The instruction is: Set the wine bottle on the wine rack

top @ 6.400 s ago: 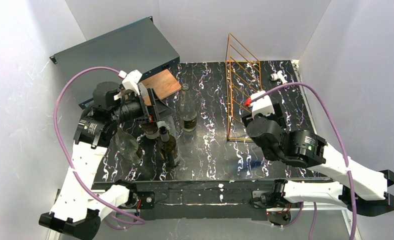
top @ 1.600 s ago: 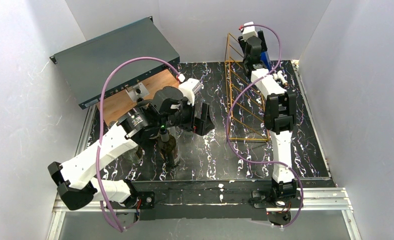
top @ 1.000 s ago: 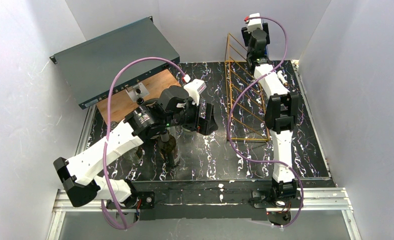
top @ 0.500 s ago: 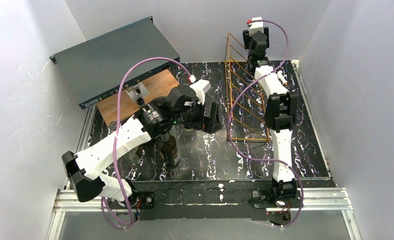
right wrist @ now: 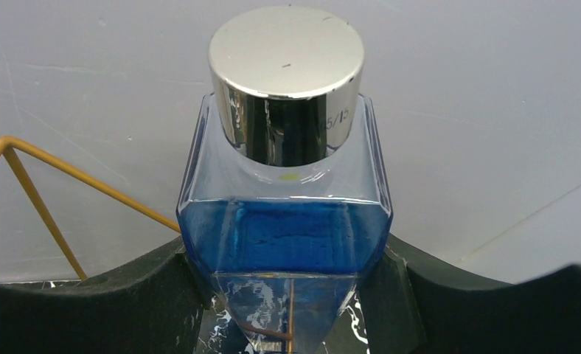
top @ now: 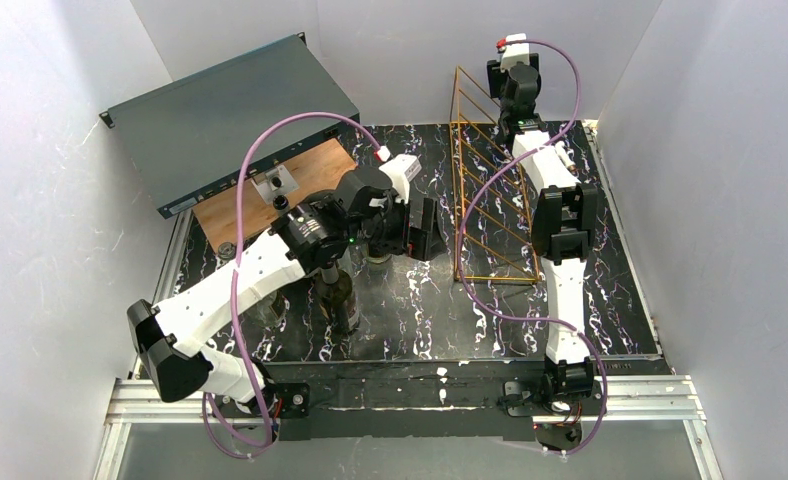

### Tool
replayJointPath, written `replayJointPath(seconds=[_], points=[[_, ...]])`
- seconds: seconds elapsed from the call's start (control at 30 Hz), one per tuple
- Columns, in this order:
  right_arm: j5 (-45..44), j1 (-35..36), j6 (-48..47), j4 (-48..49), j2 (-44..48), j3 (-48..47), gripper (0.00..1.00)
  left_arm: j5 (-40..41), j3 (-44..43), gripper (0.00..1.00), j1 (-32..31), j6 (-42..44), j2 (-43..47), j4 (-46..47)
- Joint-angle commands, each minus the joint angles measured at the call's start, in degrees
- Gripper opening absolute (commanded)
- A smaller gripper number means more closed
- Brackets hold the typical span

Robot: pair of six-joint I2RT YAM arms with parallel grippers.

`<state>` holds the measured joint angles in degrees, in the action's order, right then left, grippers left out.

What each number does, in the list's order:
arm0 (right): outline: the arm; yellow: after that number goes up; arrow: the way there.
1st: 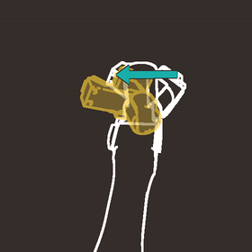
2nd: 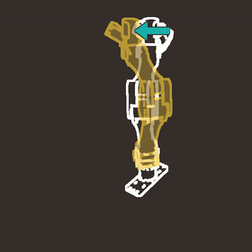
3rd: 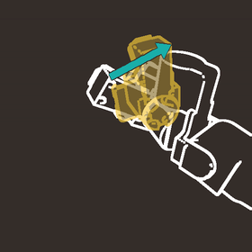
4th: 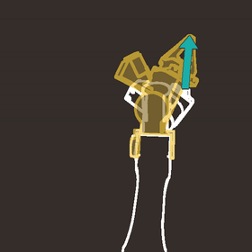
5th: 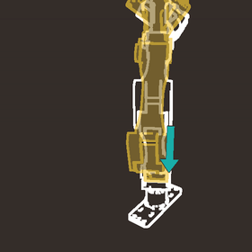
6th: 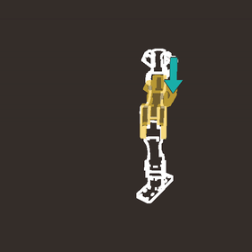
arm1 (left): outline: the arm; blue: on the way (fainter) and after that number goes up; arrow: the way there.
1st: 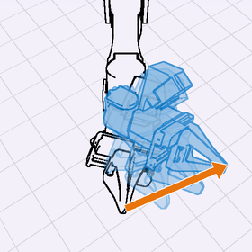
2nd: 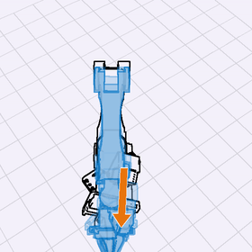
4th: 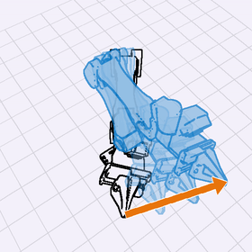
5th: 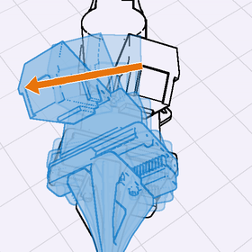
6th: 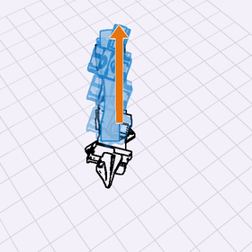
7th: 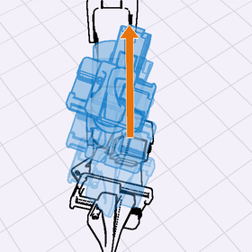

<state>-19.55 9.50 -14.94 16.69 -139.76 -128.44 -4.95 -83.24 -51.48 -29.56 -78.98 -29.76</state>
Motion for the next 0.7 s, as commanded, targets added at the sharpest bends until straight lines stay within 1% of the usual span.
replayJointPath(seconds=[0.0,0.07,0.1,0.23,0.37,0.47,0.6,0.67], points=[[2.84,-0.2,-0.02,7.42,4.69,-0.64,0.04,0.29,-0.68,0.98,1.17,-0.87,1.59,1.1],[3.11,-0.1,-0.52,6.78,4.54,-0.52,0.09,0.28,-0.06,0.98,1.53,-1.1,2.33,1.44],[3.16,-0.03,-0.79,6.56,4.48,-0.5,0.12,0.29,0.17,0.98,1.63,-1.07,2.6,1.46],[4.59,0.38,-1.76,5.84,4.78,0.13,0.17,0.51,0.94,0.98,1.91,-1.09,3.2,1.37],[5.11,0.61,-2.14,5.69,5.51,1.85,0.28,-0.82,0.81,0.98,2.08,-1.21,1.98,1.71],[5.7,0.61,-2.67,6.4,6.34,3.92,0.39,-1.35,0.16,0.98,2.07,-1.21,1.01,1.95],[6.9,0.61,-3.4,6.95,6.7,5.13,0.47,-1.14,-0.33,0.98,2.09,-0.96,0.77,2.15],[7.56,0.61,-3.26,6.7,6.69,5.05,0.49,-1.06,-0.19,0.98,2.17,-0.94,0.93,2.25]])
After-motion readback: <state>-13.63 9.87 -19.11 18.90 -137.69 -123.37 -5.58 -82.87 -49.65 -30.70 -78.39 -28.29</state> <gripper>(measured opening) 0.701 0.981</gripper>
